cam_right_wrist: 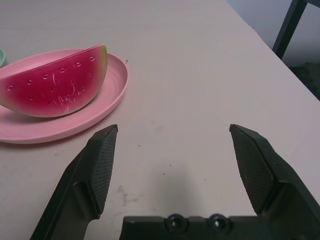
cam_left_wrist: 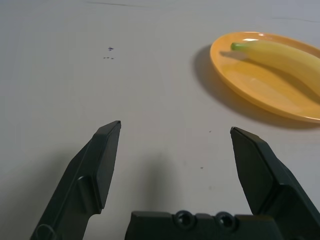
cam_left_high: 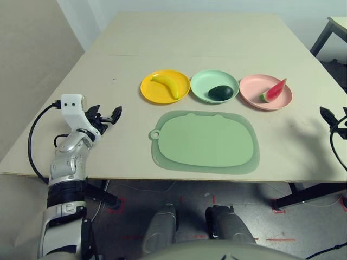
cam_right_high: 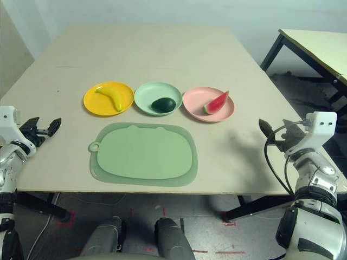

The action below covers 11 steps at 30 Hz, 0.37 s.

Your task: Place the fruits into color-matched plates.

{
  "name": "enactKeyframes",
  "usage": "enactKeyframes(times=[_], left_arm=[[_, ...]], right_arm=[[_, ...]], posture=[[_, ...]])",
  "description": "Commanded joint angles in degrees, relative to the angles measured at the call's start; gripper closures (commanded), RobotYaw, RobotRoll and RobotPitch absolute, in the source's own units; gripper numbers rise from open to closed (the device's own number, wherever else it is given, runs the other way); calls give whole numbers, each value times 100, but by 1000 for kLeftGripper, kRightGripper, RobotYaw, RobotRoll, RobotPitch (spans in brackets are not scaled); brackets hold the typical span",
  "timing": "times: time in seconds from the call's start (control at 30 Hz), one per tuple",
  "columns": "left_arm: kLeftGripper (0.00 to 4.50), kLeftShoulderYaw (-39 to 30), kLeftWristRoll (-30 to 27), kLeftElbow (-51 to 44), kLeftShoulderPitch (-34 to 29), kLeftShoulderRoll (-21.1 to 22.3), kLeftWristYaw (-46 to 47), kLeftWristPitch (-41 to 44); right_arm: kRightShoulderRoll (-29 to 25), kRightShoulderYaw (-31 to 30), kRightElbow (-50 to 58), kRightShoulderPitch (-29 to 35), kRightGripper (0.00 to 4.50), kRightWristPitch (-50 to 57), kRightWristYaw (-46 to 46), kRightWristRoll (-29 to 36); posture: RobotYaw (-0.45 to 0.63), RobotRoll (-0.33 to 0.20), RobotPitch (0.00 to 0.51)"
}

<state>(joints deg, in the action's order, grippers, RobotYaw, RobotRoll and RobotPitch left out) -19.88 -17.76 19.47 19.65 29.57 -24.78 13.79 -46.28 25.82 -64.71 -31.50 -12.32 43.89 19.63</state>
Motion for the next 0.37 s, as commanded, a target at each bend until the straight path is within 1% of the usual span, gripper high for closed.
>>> enactKeyframes(times=[0.03, 0.2, 0.37], left_arm=[[35, 118, 97, -48, -29, 37, -14, 33], [35, 369, 183, -322, -173, -6, -49, 101], [35, 346, 149, -444, -164, -31, 31, 160]], right_arm=[[93, -88, -232, -90, 0, -22, -130, -150], [256, -131, -308, -132, 0, -68, -216, -218], [318, -115, -322, -124, 0, -82, -304, -265]], posture=[[14, 0, 150], [38, 0, 149], [42, 0, 145]])
